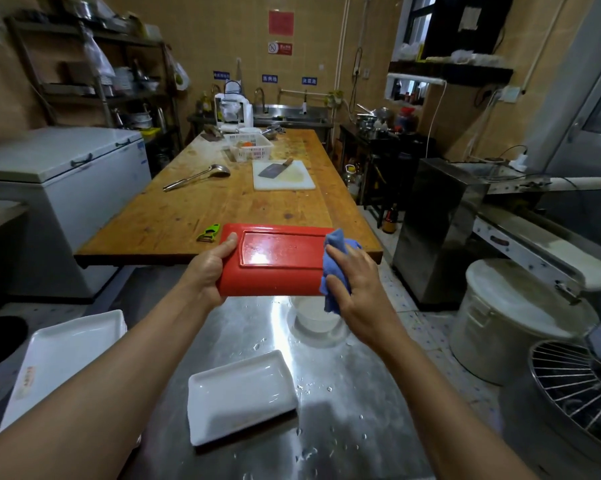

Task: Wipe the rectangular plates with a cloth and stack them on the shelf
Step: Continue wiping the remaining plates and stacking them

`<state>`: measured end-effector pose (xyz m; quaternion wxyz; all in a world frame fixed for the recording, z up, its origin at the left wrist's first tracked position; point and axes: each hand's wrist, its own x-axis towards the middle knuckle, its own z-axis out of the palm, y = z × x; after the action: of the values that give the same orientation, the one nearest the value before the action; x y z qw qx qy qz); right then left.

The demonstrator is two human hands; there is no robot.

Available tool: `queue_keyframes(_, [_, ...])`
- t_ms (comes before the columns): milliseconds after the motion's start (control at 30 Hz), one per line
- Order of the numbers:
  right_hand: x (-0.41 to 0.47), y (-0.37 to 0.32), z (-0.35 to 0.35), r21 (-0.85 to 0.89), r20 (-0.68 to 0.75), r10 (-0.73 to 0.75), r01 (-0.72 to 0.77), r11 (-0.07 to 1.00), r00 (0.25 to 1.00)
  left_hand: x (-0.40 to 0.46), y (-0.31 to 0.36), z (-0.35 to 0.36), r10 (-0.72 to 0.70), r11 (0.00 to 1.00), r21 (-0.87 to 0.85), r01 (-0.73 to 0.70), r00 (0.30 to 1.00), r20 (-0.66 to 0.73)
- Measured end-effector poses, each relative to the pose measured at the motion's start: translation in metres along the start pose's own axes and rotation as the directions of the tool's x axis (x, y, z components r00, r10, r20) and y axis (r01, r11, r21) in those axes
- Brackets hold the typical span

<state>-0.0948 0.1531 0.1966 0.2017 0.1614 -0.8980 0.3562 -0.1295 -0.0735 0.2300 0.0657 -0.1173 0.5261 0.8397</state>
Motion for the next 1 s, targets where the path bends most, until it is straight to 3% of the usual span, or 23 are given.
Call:
queue_keyframes(167, [-0.010, -0.007, 0.016, -0.231, -0.166, -0.086, 0.047, 0.972, 0.982, -0.007, -0.006, 0.013, -0.013, 0.998, -0.065, 0.012, 1.000, -0.016])
queue_keyframes(267, [-0.010, -0.022, 0.031, -0.347, -0.122, -0.188, 0.136, 0.928, 0.974, -0.015, -0.010, 0.022, 0.043, 0.998, -0.043, -0.043, 0.999, -0.009])
queue_keyframes(467, [-0.001, -0.065, 0.056, -0.248, -0.074, -0.220, 0.196, 0.949, 0.973, -0.026, -0.014, 0.022, 0.220, 0.974, 0.068, -0.217, 0.974, -0.049])
queue_keyframes(600, [0.022, -0.084, 0.056, -0.146, 0.068, -0.146, 0.155, 0.977, 0.987, -0.033, -0.018, 0.013, 0.299, 0.949, 0.122, -0.290, 0.953, -0.057])
queue_keyframes(733, [0.042, -0.088, 0.057, -0.162, 0.135, -0.077, 0.098, 0.982, 0.988, -0.039, -0.020, 0.003, 0.359, 0.921, 0.183, -0.344, 0.932, -0.055])
queue_keyframes(867, [0.052, -0.068, 0.052, -0.226, 0.062, 0.005, 0.009, 0.974, 0.998, -0.044, -0.022, -0.013, 0.335, 0.940, 0.107, -0.325, 0.938, -0.089])
queue_keyframes(1000, [0.051, -0.048, 0.048, -0.109, 0.107, 0.098, -0.086, 0.990, 0.989, -0.047, -0.021, -0.031, 0.298, 0.955, 0.025, -0.297, 0.949, -0.100])
